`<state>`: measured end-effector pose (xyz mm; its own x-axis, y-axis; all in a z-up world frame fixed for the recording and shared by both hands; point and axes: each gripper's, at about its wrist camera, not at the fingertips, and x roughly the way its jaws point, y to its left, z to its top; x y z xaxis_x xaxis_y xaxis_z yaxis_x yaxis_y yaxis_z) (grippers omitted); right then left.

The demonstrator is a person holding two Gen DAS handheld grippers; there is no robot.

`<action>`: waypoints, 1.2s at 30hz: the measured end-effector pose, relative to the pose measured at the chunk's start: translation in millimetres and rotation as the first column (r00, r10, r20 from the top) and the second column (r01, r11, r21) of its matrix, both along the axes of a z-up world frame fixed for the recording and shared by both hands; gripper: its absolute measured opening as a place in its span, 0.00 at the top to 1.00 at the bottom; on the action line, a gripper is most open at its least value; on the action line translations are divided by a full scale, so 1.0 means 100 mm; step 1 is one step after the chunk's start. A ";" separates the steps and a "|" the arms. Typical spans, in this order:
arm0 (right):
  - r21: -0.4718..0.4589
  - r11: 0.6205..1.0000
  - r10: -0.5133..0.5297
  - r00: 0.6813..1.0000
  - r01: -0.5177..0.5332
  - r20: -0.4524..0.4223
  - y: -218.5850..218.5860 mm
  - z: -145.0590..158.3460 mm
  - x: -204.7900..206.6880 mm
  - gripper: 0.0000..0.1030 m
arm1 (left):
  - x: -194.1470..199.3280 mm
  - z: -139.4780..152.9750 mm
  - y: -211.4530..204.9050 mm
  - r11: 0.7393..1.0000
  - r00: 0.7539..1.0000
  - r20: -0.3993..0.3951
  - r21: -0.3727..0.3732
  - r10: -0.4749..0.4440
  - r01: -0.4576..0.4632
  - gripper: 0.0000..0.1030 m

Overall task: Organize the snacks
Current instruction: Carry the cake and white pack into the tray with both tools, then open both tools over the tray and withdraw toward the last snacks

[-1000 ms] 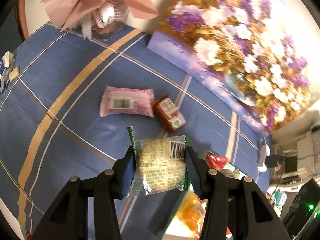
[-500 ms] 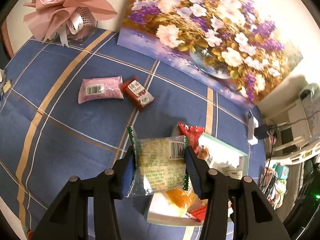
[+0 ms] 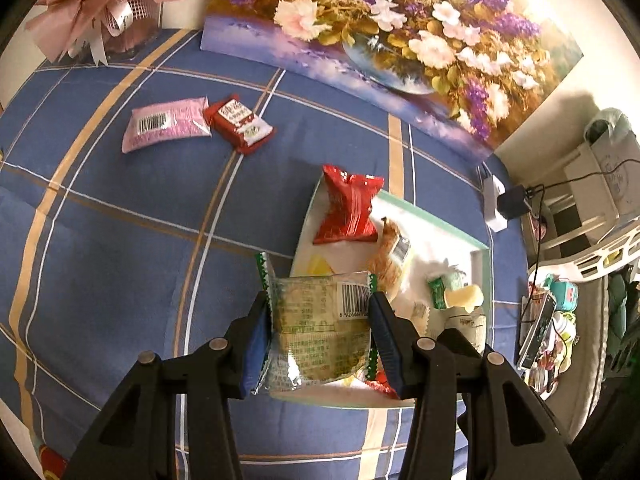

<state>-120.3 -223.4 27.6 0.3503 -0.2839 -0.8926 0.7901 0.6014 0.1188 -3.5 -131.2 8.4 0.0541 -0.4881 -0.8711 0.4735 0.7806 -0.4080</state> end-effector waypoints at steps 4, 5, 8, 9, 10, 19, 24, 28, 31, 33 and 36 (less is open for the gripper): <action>0.008 1.000 -0.006 1.000 0.006 -0.024 0.02 -0.08 -0.07 0.43 | -0.08 -0.11 0.00 1.000 1.000 -0.023 0.010 -0.008 0.008 0.51; 0.010 1.000 -0.007 1.000 0.007 -0.029 0.02 -0.09 -0.08 0.43 | -0.09 -0.14 -0.01 1.000 1.000 -0.029 0.013 -0.010 0.010 0.51; 0.016 1.000 -0.011 0.998 0.012 -0.059 0.03 -0.18 -0.13 0.43 | -0.14 -0.24 -0.01 1.000 0.998 -0.056 0.027 -0.011 0.012 0.51; 0.023 1.000 -0.016 0.997 0.017 -0.069 0.03 -0.22 -0.14 0.43 | -0.16 -0.27 -0.01 0.999 0.998 -0.064 0.033 -0.013 0.015 0.51; 0.030 0.999 -0.022 0.997 0.024 -0.075 0.02 -0.25 -0.16 0.43 | -0.17 -0.29 -0.02 0.999 0.998 -0.067 0.036 -0.014 0.016 0.51; 0.054 0.996 -0.062 0.989 0.070 -0.134 -0.11 -0.47 -0.22 0.43 | -0.24 -0.43 -0.14 0.998 0.995 -0.087 0.044 -0.049 0.053 0.51; 0.046 0.996 -0.069 0.984 0.078 -0.167 -0.14 -0.52 -0.23 0.43 | -0.28 -0.46 -0.19 0.996 0.994 -0.089 0.047 -0.070 0.074 0.51; 0.051 0.995 -0.069 0.979 0.080 -0.194 -0.15 -0.57 -0.22 0.41 | -0.29 -0.51 -0.21 0.995 0.992 -0.099 0.058 -0.074 0.080 0.50; 0.059 0.995 -0.070 0.975 0.085 -0.212 -0.17 -0.61 -0.23 0.41 | -0.29 -0.56 -0.23 0.995 0.991 -0.111 0.064 -0.075 0.083 0.50; 0.058 0.994 -0.072 0.971 0.087 -0.226 -0.16 -0.64 -0.24 0.41 | -0.29 -0.59 -0.24 0.994 0.989 -0.123 0.069 -0.077 0.086 0.49; 0.060 0.994 -0.074 0.970 0.091 -0.233 -0.17 -0.66 -0.24 0.41 | -0.29 -0.62 -0.23 0.994 0.987 -0.144 0.069 -0.073 0.083 0.43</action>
